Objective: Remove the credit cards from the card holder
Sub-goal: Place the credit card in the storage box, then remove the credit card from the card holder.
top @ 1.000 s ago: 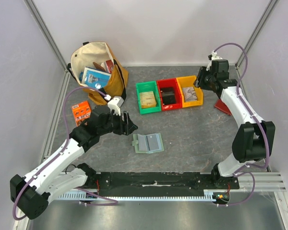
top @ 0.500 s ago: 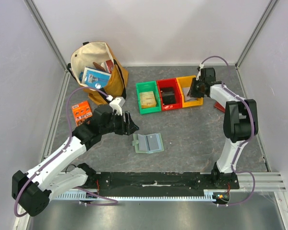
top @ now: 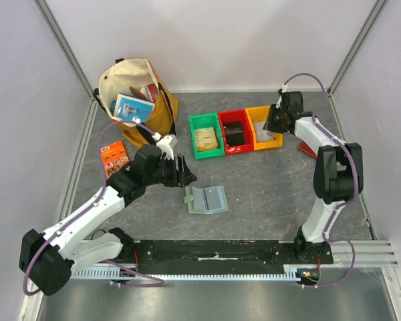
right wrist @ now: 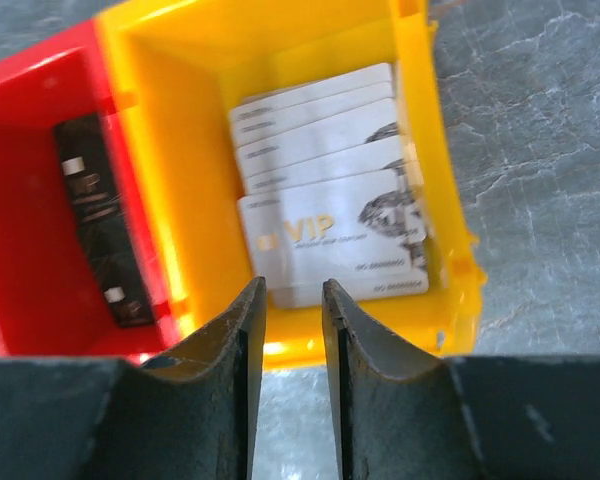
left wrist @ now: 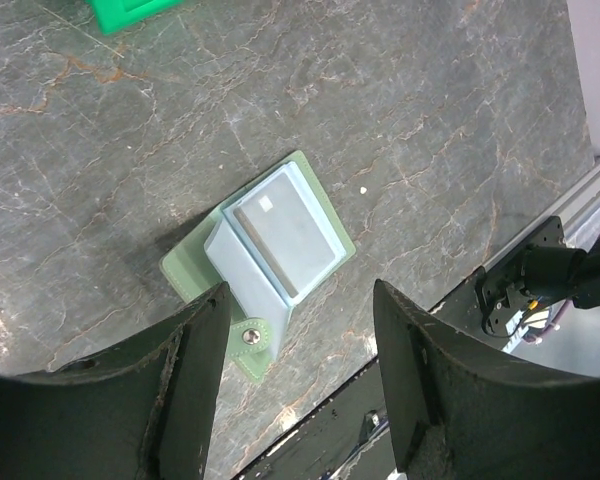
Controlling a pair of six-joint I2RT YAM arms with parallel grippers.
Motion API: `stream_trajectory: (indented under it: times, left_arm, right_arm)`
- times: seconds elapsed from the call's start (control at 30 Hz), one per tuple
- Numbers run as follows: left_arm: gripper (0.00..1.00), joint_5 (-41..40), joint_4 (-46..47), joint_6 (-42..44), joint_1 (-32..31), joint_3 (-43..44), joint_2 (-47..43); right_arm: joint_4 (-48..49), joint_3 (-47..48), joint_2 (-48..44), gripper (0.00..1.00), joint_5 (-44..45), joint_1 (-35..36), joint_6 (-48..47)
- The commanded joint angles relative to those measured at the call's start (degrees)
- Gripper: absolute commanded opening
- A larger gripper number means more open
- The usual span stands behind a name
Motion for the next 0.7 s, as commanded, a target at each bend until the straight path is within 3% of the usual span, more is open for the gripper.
stream_trajectory:
  times: [0.0,0.17,0.37,0.67]
  left_arm:
    - [0.64,1.4,4.0,-2.8,-0.9,1.2,1.6]
    - [0.62,-0.1,4.5,-3.6,-3.3,2.3,4.7]
    - [0.56,-3.2,4.5,-4.4,-7.0,2.4,9.1]
    - [0.47,-7.2,4.6,-6.1,-9.6,-1.1,14.7]
  right_arm:
    - [1.8,-3.4,-11.1,0.38,-0.4,2.9,1.9]
    - [2.7,-10.7,-20.2,0.47,-0.9,7.4,4.9]
    - [2.4,-19.6,-28.1,0.54,-1.6,17.7,7.1]
    - [9.1,-30.7,-32.0,0.55,-3.8,31.2,14.3]
